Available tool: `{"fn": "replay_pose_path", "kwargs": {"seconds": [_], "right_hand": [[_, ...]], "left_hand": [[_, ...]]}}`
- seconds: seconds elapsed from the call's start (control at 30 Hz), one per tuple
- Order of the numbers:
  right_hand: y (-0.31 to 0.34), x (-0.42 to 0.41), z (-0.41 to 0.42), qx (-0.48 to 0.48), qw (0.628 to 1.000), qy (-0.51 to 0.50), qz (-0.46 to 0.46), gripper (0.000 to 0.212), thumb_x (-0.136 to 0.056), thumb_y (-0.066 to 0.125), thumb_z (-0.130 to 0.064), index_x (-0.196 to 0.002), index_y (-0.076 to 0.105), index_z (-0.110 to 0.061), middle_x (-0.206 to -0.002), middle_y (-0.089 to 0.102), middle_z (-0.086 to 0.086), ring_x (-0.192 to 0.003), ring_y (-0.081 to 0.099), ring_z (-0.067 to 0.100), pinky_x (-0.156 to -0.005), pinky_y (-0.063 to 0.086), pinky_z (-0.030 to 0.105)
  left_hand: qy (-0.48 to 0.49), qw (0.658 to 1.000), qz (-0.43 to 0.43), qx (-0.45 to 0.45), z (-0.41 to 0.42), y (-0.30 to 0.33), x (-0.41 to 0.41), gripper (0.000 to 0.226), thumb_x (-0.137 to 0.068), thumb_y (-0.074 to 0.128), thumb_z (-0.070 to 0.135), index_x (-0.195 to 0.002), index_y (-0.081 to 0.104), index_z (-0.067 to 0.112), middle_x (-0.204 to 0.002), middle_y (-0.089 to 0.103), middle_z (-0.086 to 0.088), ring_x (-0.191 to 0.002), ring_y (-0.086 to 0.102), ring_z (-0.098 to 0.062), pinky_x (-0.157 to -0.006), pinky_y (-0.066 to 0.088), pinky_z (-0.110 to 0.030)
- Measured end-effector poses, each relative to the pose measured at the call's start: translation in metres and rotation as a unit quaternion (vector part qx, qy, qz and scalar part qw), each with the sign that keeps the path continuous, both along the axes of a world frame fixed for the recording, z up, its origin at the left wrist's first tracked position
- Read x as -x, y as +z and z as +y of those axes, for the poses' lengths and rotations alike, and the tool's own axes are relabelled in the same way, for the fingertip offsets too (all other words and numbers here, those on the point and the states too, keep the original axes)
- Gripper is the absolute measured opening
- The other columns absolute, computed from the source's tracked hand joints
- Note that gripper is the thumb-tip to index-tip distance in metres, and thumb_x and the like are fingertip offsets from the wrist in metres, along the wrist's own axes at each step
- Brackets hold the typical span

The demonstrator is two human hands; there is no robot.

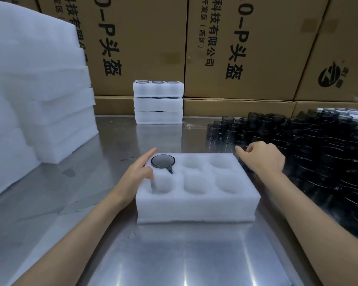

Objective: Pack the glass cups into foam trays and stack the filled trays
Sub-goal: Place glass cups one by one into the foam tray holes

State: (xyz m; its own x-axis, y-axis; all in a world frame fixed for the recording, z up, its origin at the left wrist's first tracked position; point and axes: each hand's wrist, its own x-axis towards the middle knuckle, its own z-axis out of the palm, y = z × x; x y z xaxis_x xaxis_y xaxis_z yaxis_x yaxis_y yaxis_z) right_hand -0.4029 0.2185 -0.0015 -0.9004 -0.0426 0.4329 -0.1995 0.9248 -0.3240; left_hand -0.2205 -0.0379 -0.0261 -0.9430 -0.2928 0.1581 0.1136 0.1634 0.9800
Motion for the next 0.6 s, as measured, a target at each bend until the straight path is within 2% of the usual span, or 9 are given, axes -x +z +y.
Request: {"fn": "replay_pose_path", "kwargs": {"seconds": [0.1,0.17,0.27,0.33,0.43,0.5,0.6], "right_hand": [[0.008,-0.004,-0.002,-0.029,0.999,0.008,-0.018,0.039,-0.088,0.053,-0.045,-0.062,0.065,-0.018,-0.053,0.059,-0.001,-0.062,0.059,0.02,-0.051,0.044,0.022],[0.016,-0.007,-0.001,-0.006,0.999,0.04,0.011,0.038,-0.089,0.054,-0.032,-0.057,0.06,-0.013,-0.049,0.051,0.001,-0.057,0.054,0.021,-0.05,0.042,0.023],[0.037,-0.016,-0.005,0.067,0.987,0.122,0.076,0.041,-0.093,0.053,-0.036,-0.063,0.062,-0.01,-0.056,0.058,0.002,-0.075,0.057,0.025,-0.064,0.05,0.033],[0.054,-0.027,-0.013,0.093,0.969,0.179,0.144,0.037,-0.092,0.054,-0.04,-0.068,0.064,-0.014,-0.061,0.059,-0.002,-0.083,0.051,0.02,-0.064,0.043,0.03],[0.069,-0.051,-0.032,0.098,0.938,0.268,0.199,0.027,-0.088,0.058,-0.043,-0.073,0.065,-0.022,-0.064,0.052,-0.005,-0.079,0.043,0.012,-0.056,0.03,0.025],[0.066,-0.067,-0.044,0.08,0.922,0.317,0.209,0.024,-0.086,0.061,-0.041,-0.075,0.066,-0.022,-0.064,0.047,-0.006,-0.077,0.042,0.012,-0.056,0.032,0.026],[0.05,-0.082,-0.06,-0.016,0.908,0.37,0.196,0.027,-0.088,0.061,-0.04,-0.074,0.063,-0.017,-0.062,0.044,-0.011,-0.079,0.042,0.013,-0.055,0.036,0.027]], "left_hand": [[0.0,1.0,-0.001,0.004,0.0,0.0,-0.001,0.083,-0.04,0.053,0.03,-0.123,0.048,0.036,-0.137,0.049,0.009,-0.132,0.041,-0.013,-0.113,0.03,-0.038],[0.002,1.0,0.002,0.006,0.0,0.0,0.0,0.077,-0.044,0.053,0.026,-0.12,0.049,0.038,-0.136,0.049,0.011,-0.132,0.041,-0.012,-0.113,0.03,-0.038],[0.003,1.0,0.002,0.012,-0.001,-0.002,0.001,0.08,-0.041,0.053,0.029,-0.12,0.049,0.038,-0.134,0.049,0.014,-0.131,0.04,-0.01,-0.112,0.03,-0.034],[0.005,1.0,0.001,0.019,-0.002,-0.003,0.002,0.081,-0.039,0.052,0.034,-0.119,0.05,0.04,-0.128,0.05,0.021,-0.13,0.04,-0.007,-0.107,0.033,-0.026],[0.006,1.0,0.002,0.03,-0.002,-0.002,0.002,0.08,-0.04,0.051,0.035,-0.12,0.049,0.04,-0.126,0.049,0.025,-0.129,0.039,-0.004,-0.096,0.034,-0.016],[0.01,1.0,0.004,0.029,-0.002,-0.002,0.002,0.079,-0.043,0.052,0.03,-0.121,0.048,0.038,-0.132,0.048,0.017,-0.131,0.039,-0.007,-0.104,0.033,-0.023],[0.012,0.999,0.002,0.036,-0.002,-0.002,0.001,0.082,-0.039,0.051,0.035,-0.121,0.048,0.039,-0.136,0.046,0.014,-0.132,0.038,-0.007,-0.11,0.03,-0.03]]}}
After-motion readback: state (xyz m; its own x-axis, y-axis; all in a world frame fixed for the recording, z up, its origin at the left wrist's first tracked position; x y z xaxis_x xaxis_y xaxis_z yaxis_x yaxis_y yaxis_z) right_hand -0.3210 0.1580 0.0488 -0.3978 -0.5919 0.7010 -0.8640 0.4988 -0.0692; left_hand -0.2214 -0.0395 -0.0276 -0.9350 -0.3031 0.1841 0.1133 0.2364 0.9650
